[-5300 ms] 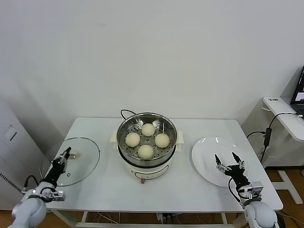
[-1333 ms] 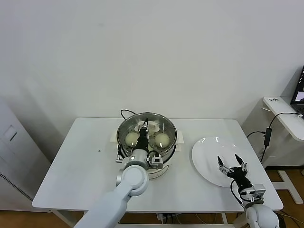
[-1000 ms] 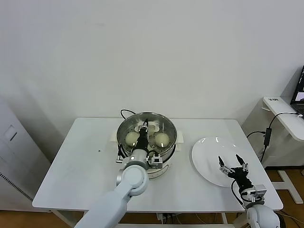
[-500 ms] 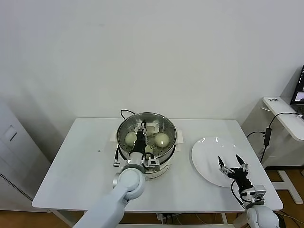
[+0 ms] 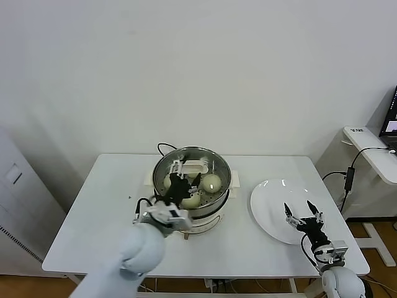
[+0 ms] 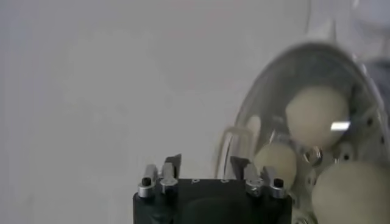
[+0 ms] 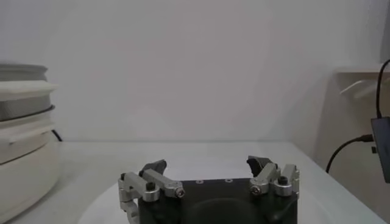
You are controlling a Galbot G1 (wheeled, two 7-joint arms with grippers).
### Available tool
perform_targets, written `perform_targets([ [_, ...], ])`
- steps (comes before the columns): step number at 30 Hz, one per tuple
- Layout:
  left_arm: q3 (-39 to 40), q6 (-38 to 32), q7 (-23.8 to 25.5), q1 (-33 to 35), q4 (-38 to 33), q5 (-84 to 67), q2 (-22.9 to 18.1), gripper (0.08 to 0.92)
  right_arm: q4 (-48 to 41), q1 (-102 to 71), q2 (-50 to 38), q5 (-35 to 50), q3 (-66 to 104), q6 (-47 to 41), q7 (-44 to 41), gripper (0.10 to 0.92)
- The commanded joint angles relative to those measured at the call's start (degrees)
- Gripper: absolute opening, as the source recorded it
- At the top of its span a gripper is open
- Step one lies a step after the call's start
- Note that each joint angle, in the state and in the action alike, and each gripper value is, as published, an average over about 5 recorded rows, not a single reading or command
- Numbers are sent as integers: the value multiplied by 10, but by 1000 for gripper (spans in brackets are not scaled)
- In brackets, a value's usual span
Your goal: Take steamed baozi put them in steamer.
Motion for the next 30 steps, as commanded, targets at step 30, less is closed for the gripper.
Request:
perform_targets([
  [30,-372,-126,-165,204,193,-610,22,823,62,3,-24,0,-13,-82,72,823],
])
